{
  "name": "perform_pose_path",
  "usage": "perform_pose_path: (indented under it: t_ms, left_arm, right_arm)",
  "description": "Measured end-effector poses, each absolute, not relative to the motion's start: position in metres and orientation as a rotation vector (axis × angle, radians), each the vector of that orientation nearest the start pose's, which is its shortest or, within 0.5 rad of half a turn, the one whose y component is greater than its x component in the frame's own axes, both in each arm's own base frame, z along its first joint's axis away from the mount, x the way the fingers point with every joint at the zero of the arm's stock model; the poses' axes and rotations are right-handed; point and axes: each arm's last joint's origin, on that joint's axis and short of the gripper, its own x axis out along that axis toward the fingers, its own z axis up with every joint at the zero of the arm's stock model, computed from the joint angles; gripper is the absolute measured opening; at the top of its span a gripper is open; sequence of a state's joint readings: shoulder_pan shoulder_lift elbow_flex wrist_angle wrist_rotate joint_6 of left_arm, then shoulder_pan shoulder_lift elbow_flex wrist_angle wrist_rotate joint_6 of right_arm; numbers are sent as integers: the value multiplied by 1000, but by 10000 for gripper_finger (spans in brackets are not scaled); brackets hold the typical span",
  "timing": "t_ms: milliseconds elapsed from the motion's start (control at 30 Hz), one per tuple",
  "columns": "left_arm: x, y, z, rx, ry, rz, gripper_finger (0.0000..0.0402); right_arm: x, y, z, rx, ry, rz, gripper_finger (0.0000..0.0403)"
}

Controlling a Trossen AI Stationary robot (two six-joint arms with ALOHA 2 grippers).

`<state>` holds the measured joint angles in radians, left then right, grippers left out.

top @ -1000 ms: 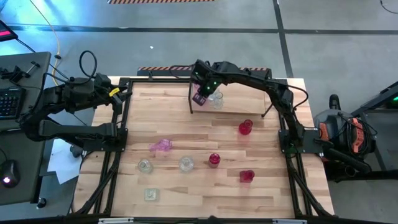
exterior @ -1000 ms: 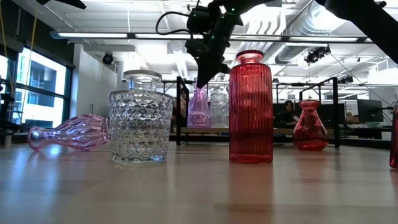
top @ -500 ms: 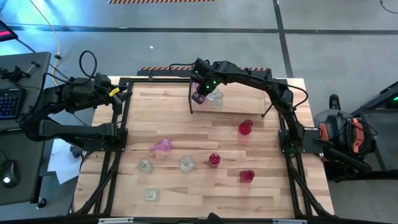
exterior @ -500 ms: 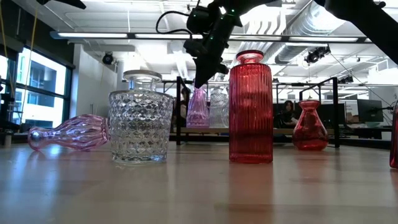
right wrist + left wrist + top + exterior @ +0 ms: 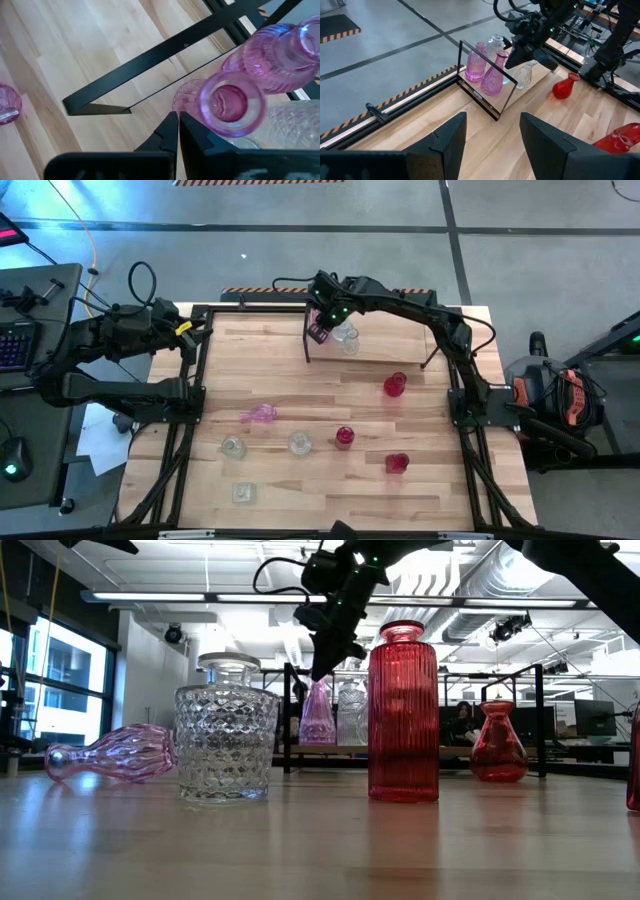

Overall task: Sort vases onto shelf
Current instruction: Align the violet vase with the other violet vase on the shelf

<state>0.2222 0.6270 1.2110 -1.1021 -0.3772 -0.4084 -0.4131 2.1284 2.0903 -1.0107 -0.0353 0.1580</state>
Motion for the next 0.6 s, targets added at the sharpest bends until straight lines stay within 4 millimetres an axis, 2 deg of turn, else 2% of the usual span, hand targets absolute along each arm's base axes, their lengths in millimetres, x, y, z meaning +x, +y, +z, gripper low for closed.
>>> perform_pose_path:
  t_ms: [600]
  left_arm:
    - [56,23,397,-357,397,671,177]
  right_arm:
    - [418,-183,295,374,988,-426,0]
